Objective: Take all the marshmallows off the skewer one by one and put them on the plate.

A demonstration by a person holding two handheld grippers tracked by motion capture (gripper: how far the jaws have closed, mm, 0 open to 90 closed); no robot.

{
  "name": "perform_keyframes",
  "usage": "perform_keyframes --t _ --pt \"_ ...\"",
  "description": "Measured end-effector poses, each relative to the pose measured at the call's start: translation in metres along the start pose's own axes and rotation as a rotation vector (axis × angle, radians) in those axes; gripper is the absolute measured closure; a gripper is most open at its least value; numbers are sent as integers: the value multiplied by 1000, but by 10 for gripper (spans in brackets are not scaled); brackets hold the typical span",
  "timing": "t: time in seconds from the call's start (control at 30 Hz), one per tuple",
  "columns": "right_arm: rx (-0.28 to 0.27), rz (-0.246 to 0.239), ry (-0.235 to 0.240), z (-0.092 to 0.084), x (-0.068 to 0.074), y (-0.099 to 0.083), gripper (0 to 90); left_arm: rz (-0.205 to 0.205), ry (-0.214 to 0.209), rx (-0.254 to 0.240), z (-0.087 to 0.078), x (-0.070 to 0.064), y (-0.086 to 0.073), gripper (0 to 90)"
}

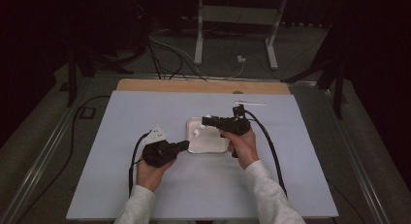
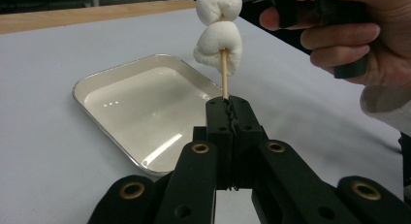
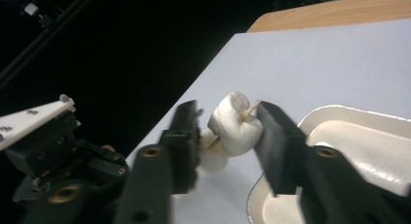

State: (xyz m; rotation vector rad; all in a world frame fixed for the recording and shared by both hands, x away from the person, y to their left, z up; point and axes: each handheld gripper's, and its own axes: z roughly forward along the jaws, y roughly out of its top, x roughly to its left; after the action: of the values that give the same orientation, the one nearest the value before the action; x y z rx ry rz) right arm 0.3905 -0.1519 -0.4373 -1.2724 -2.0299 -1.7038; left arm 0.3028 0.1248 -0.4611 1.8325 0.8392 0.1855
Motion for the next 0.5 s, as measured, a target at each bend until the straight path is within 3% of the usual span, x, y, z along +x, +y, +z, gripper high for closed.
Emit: perform_keyframes --t 0.13,0.3,0.5 --pt "5 38 11 -1 0 1 752 2 2 0 0 0 0 900" --pt "3 24 -10 -5 2 3 783 34 14 29 4 -1 -2 900" --pt "-1 14 -28 -7 3 5 789 36 11 31 3 0 -2 900"
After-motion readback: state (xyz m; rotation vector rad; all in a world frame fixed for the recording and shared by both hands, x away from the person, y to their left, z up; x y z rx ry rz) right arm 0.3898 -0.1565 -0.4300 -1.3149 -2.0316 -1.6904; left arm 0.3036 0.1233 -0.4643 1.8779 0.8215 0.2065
